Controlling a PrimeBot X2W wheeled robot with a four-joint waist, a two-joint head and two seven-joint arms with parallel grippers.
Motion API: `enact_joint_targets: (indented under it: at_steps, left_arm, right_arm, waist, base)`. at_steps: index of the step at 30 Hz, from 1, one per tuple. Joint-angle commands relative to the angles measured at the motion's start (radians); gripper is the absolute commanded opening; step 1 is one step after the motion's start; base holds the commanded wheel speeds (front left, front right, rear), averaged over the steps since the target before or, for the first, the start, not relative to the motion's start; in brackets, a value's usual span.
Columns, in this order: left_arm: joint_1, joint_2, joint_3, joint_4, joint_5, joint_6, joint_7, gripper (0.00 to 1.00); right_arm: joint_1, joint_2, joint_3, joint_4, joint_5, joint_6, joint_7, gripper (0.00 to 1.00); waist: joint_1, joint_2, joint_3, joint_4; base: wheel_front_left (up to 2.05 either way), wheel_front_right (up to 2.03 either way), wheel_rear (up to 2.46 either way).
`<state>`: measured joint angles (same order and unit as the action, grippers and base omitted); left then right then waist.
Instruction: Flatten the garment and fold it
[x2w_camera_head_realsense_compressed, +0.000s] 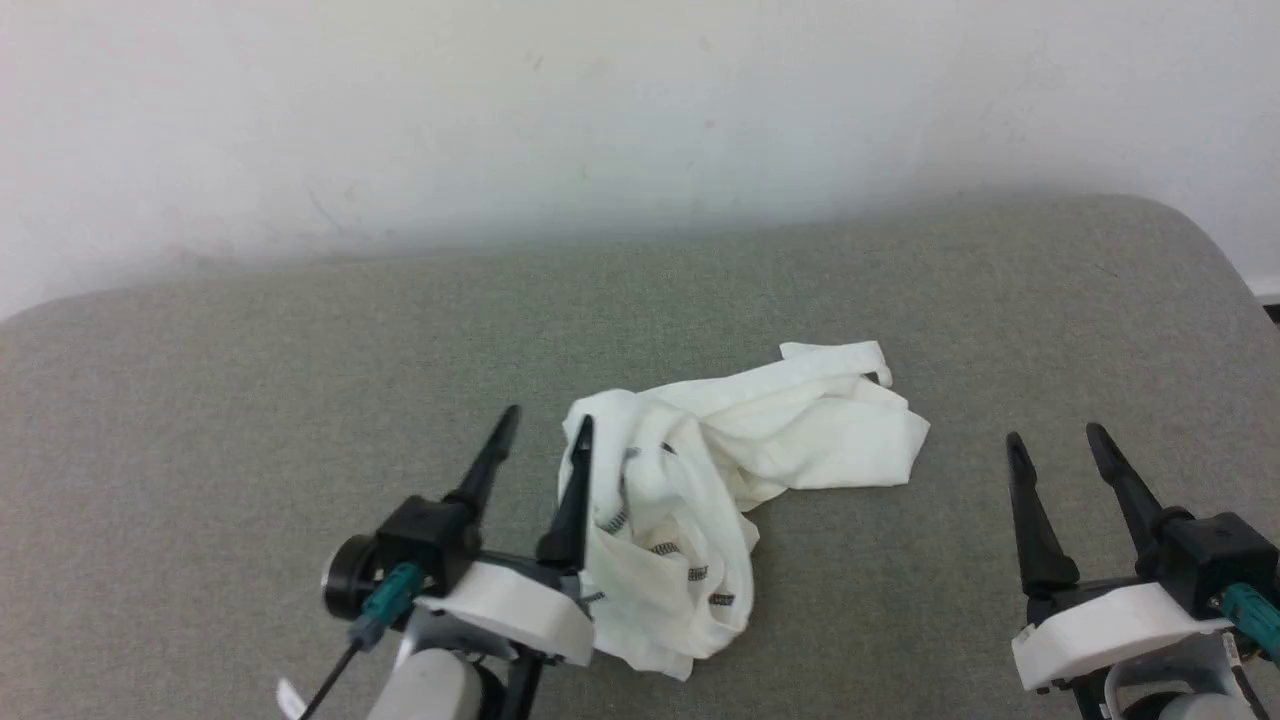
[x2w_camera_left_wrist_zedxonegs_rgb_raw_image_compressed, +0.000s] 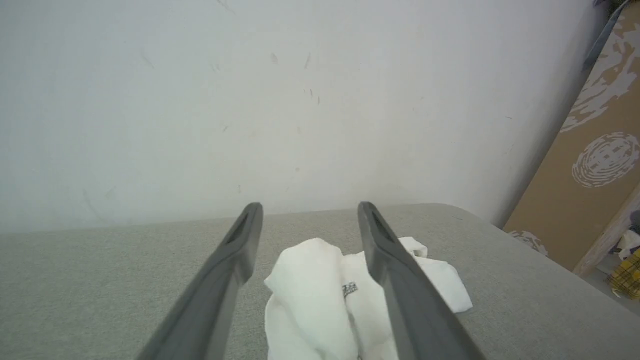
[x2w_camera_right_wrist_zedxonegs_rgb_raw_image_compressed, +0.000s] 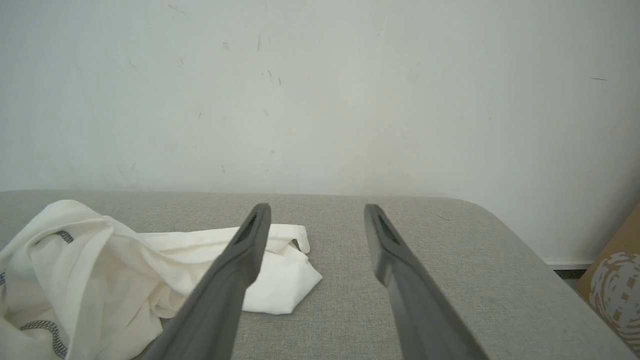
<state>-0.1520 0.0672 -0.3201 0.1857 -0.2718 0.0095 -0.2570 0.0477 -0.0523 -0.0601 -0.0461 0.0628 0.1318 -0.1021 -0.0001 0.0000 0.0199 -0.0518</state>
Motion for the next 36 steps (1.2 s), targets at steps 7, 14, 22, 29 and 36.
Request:
enact_joint_targets:
  at_steps: [7,14,22,29,36]
  left_arm:
    - [0.086,0.065,0.134,-0.059,0.006,0.059,-0.004,1.00]
    - [0.140,0.111,0.226,-0.082,0.007,0.078,-0.005,1.00]
    - [0.148,0.100,0.234,-0.099,0.016,0.067,-0.005,1.00]
    - [0.114,0.078,0.229,-0.106,0.027,0.057,-0.005,1.00]
    - [0.075,0.048,0.218,-0.107,0.042,0.038,-0.005,1.00]
  right_arm:
    - [0.030,0.002,0.001,-0.014,-0.004,-0.001,0.015,1.00]
    - [0.035,0.002,0.002,-0.027,-0.012,-0.001,0.025,1.00]
    - [0.006,0.002,0.016,-0.012,0.001,-0.001,0.052,1.00]
    - [-0.108,0.002,0.130,0.077,0.114,-0.001,0.221,1.00]
    - [-0.343,-0.028,0.360,0.185,0.239,-0.001,0.435,1.00]
  waist:
    - [0.0001,0.0000,-0.028,0.014]
    - [0.0001,0.0000,-0.020,0.021]
    - [0.0001,0.0000,-0.005,0.046]
    - [0.0001,0.0000,0.031,0.075]
    - [0.0001,0.0000,0.076,0.121]
  base:
    - [0.00,0.00,0.00]
    - [0.00,0.00,0.00]
    - [0.00,0.00,0.00]
    - [0.00,0.00,0.00]
    - [0.00,0.00,0.00]
